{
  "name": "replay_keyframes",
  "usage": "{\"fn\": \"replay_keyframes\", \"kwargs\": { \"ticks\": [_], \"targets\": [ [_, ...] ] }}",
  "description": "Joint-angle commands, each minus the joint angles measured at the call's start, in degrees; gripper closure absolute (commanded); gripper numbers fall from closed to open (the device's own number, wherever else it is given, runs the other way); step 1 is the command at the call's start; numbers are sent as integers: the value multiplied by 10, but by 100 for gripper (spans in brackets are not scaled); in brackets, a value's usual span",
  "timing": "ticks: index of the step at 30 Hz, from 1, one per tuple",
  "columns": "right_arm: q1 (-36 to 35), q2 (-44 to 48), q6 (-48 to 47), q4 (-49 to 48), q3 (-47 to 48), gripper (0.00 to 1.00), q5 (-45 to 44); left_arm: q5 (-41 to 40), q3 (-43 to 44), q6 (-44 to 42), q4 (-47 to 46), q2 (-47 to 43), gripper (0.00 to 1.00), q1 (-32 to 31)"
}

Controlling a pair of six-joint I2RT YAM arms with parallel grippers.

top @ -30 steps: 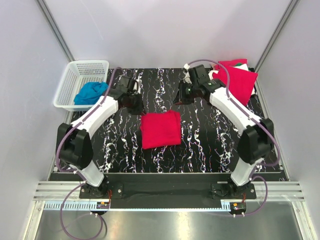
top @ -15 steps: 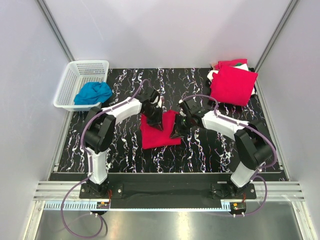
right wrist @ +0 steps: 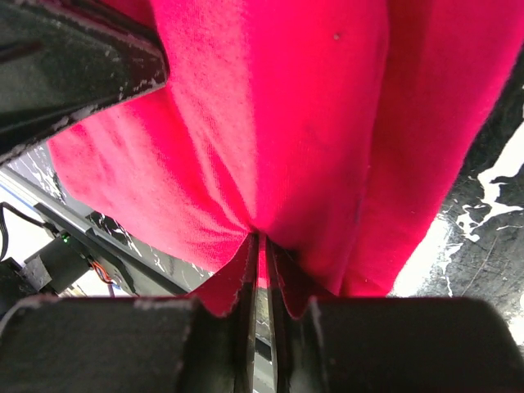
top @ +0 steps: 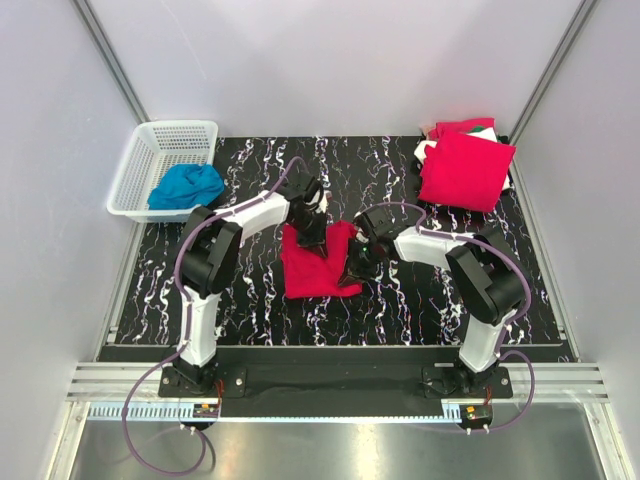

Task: Fold and stack the t-shirts
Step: Fold the tshirt

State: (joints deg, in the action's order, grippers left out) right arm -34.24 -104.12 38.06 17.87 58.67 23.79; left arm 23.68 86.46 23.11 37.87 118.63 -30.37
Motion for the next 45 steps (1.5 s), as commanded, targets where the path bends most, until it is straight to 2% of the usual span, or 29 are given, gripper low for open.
{"fn": "replay_keyframes", "kwargs": {
  "ticks": [1,9,15,16,18,19,20,22,26,29,30,34,38,40,41,45],
  "targets": [
    [-4,-8,-4,0,-15,86,-3,-17,-7,-13,-5,16,96,14],
    [-4,11,-14,27,-14,87,-11,-57,-21,-13,-9,33,97,32],
    [-4,37,-18,42,-8,82,-22,-40,-23,-15,-19,14,83,34],
    [-4,42,-19,44,-5,78,-23,-29,-23,-9,-25,7,82,35],
    [-3,62,-19,47,13,77,-27,-10,-12,-4,-31,-15,79,39],
    [-4,68,-19,50,20,73,-30,-1,-6,-1,-30,-22,73,40],
    [-3,81,-22,56,42,69,-33,3,1,0,-29,-29,71,41],
    [-4,91,-34,84,71,68,-42,10,24,5,-17,-51,65,44],
    [-2,116,-64,163,198,66,-72,4,66,6,26,-100,64,50],
    [2,131,-77,210,259,55,-117,-6,78,-1,55,-138,63,58],
    [7,131,-81,218,265,52,-128,-5,69,-3,60,-146,62,63],
    [25,92,-85,247,280,53,-126,0,3,-13,69,-202,62,73],
    [39,102,-76,260,261,51,-136,-8,-129,-4,50,-291,61,96],
    [55,123,-75,261,249,50,-154,-5,-175,15,33,-338,54,124],
    [63,128,-75,262,245,50,-152,1,-216,20,25,-351,53,138],
    [116,134,-90,250,215,49,-81,30,-272,43,-1,-370,51,148]
  ]
}}
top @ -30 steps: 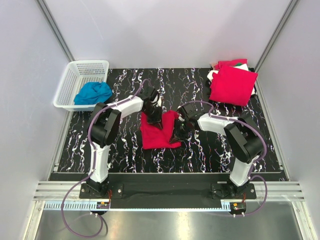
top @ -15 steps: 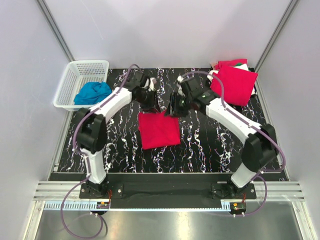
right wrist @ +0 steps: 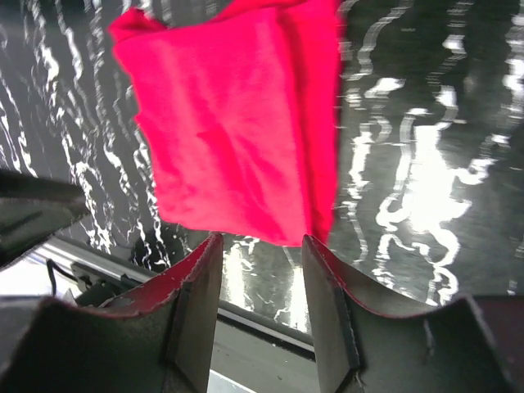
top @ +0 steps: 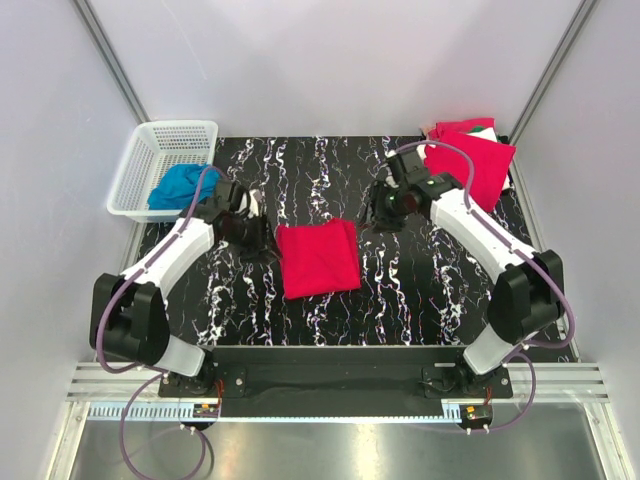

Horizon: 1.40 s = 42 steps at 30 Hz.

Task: Fold and stack the t-shirts
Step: Fold the tshirt

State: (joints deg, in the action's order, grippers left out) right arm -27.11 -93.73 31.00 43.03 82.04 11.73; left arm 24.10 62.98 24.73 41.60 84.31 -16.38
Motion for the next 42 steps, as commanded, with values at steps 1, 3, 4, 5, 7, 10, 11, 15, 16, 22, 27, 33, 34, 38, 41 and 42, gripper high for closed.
{"fn": "replay_keyframes", "kwargs": {
  "ticks": [1,3,4,5,7,10,11,15,16,22,27,33,34,38,41,42],
  "targets": [
    [57,29,-27,-4,-30,49,51,26,-44,32,-41,-25,51,8],
    [60,25,-43,-15,-43,48,82,24,-61,45,-45,-27,51,9],
    [61,15,-49,-15,-49,47,92,24,-65,50,-44,-34,50,9],
    [61,13,-51,-16,-52,46,101,25,-66,54,-44,-38,49,9],
    [61,15,-50,-23,-71,46,127,20,-66,58,-44,-49,45,9],
    [62,29,-38,-33,-102,46,147,4,-56,76,-22,-55,46,9],
    [61,36,-35,-32,-110,46,147,3,-58,86,-15,-58,47,9],
    [72,89,-61,-42,-166,44,136,-36,-87,134,-17,-117,46,-1],
    [78,94,-70,-44,-173,44,125,-41,-102,138,-17,-141,46,-1],
    [112,76,-82,-39,-182,41,128,-40,-150,146,-6,-194,40,-1],
    [112,45,-59,-1,-139,40,94,-41,-150,117,-4,-158,39,-1],
    [112,-34,-129,92,-31,39,75,-52,-110,57,-8,-66,39,-1],
    [112,-43,-134,99,-19,39,82,-44,-102,49,-13,-54,38,0],
    [113,-71,-161,90,12,34,116,-13,-98,30,-36,-24,37,3],
    [113,-106,-165,73,20,33,167,-1,-105,22,-53,-13,37,6],
    [113,-109,-163,62,16,35,174,2,-104,18,-57,-6,37,7]
  ]
}}
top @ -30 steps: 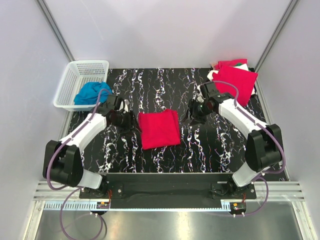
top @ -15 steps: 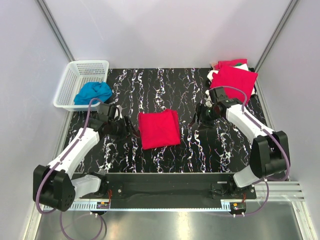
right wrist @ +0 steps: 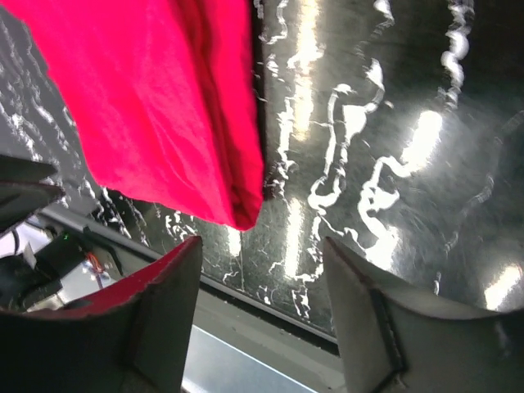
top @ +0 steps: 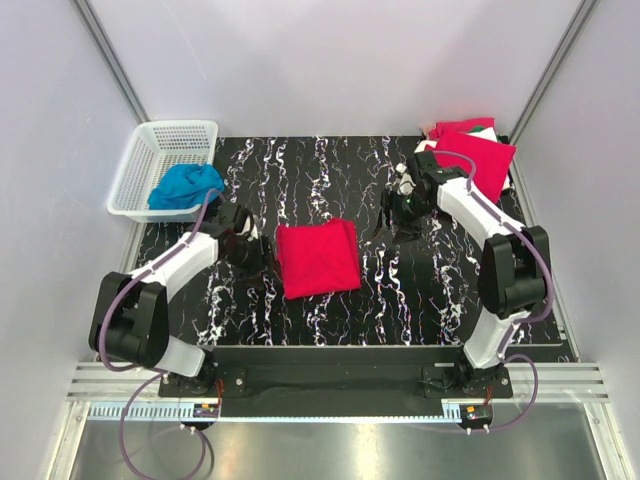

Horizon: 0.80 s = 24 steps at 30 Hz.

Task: Fold and stack the t-shirts
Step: Fold the tshirt

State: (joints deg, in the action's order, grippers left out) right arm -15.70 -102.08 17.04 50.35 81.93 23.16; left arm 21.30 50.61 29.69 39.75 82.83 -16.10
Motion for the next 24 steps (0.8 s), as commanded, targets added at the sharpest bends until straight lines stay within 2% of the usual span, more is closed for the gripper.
{"fn": "replay_keyframes", "kwargs": {
  "ticks": [1,3,5,7,9,20,24],
  "targets": [
    [-1,-29,-22,-36,16,34,72,34,22,-37,-51,12,37,5],
    [-1,-47,-7,-54,10,32,80,58,32,-44,-56,24,36,8],
    [-1,-69,5,-67,12,31,136,104,41,-46,-64,33,37,19],
    [-1,-71,23,-115,1,31,166,104,55,-50,-72,39,37,23],
    [-1,-74,41,-153,-12,31,166,115,70,-52,-75,51,36,39],
    [1,-132,26,-174,-22,29,180,286,33,-12,-182,113,34,108],
    [2,-137,24,-191,-40,29,167,275,25,-26,-184,137,34,110]
  ]
}}
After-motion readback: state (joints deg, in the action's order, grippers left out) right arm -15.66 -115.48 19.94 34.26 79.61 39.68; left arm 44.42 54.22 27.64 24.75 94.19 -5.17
